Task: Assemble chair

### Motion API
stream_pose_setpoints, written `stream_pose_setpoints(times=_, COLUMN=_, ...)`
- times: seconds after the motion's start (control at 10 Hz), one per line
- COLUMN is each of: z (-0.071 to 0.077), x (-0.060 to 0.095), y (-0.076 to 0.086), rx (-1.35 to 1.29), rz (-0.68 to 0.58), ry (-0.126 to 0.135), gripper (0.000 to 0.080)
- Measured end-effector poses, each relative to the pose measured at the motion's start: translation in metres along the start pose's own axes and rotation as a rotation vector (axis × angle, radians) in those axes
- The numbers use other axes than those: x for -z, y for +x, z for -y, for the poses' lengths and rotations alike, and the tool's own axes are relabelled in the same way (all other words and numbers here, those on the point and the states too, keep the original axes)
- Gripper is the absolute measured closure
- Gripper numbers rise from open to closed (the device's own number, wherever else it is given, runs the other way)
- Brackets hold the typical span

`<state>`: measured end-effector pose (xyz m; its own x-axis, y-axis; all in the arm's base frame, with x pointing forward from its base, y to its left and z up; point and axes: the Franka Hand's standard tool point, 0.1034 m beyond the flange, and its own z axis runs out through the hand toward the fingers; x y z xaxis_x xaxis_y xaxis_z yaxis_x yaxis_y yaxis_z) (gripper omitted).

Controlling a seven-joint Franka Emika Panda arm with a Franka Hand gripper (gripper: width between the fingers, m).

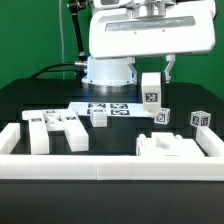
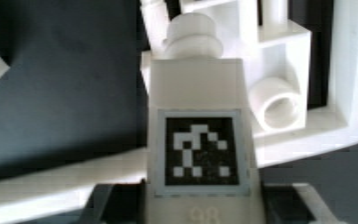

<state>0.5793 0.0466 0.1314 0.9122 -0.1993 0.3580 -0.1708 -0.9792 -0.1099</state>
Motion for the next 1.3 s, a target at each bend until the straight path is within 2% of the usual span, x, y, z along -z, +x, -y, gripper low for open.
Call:
stream_pose_setpoints(times=0.1, z=0.005, x=-0.001, y=-0.001, rx=0.034, rz=0.021, ry=0.002, gripper=0.0509)
stream_pose_setpoints(times=0.3, z=0.014, x=-0.005, y=0.016, rx=0.105, rz=-0.001, ry=0.01, gripper=0.0509)
stream_pose_setpoints(times=0.4, z=0.02, x=-0.003, y=0.016, rx=0.087, rz=0.0, ry=0.015, gripper=0.0509)
stream_pose_setpoints(times=0.8, z=0.02, x=-0.005, y=0.015, rx=0.097, rz=0.003, ry=0.014, gripper=0.0509)
stream_pose_setpoints(times=1.0, z=0.037, x=-0.008, y=0.037, rx=0.183, rz=-0.021, ry=0.023, gripper=0.0509)
stream_pose_setpoints(times=1.1, z=0.039, x=-0.01, y=0.043, rx=0.227, rz=-0.031, ry=0.024, gripper=0.0509)
stream_pose_setpoints(times=1.3, z=0.037, x=-0.011, y=0.043, rx=0.25, rz=-0.048, ry=0.022, gripper=0.0509)
